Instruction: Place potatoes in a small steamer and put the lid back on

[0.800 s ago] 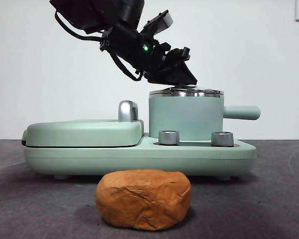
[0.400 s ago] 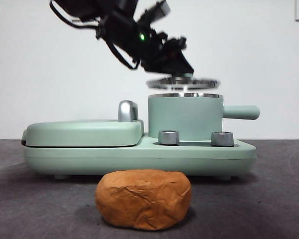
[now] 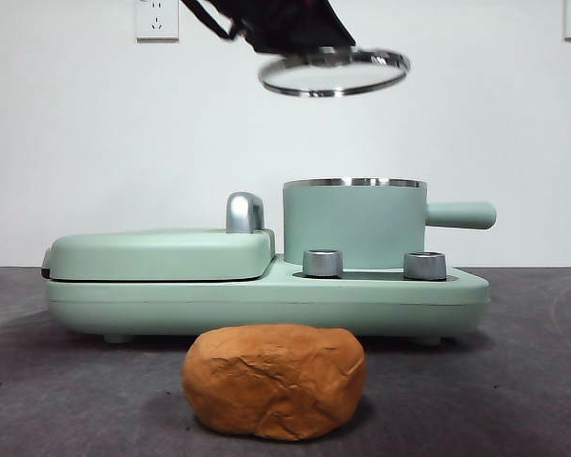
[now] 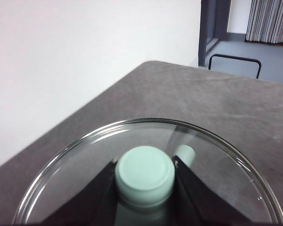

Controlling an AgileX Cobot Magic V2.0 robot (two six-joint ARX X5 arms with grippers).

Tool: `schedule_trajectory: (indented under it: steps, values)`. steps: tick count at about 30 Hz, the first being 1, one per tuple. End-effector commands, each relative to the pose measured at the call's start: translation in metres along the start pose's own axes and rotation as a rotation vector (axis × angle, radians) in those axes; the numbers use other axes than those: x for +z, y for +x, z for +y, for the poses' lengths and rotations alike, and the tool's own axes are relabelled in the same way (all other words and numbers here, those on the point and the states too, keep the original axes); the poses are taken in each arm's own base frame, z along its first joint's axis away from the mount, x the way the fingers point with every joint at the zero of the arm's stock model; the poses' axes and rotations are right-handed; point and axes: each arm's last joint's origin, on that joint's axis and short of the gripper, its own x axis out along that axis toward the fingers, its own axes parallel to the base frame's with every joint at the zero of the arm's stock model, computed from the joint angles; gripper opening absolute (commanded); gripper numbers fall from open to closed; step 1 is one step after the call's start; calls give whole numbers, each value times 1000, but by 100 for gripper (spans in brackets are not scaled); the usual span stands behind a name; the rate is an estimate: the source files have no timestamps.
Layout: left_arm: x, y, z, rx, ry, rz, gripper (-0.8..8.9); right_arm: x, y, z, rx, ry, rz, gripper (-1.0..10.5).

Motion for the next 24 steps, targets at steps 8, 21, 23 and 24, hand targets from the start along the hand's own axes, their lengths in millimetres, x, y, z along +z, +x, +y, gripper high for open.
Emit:
schedule_trajectory:
  steps: [8, 21, 23, 24]
  values:
    - [39, -58, -6, 70, -1, -18, 18, 8, -2, 2, 19, -2, -32, 232]
    - [-29, -139, -36, 208, -93, 90, 17, 12, 4, 24, 202, -59, -40, 233]
    - [-39, -154, -41, 233, -125, 92, 17, 12, 9, 28, 243, -75, -25, 233]
    - [-44, -162, -44, 247, -140, 92, 17, 12, 12, 31, 269, -82, -16, 234]
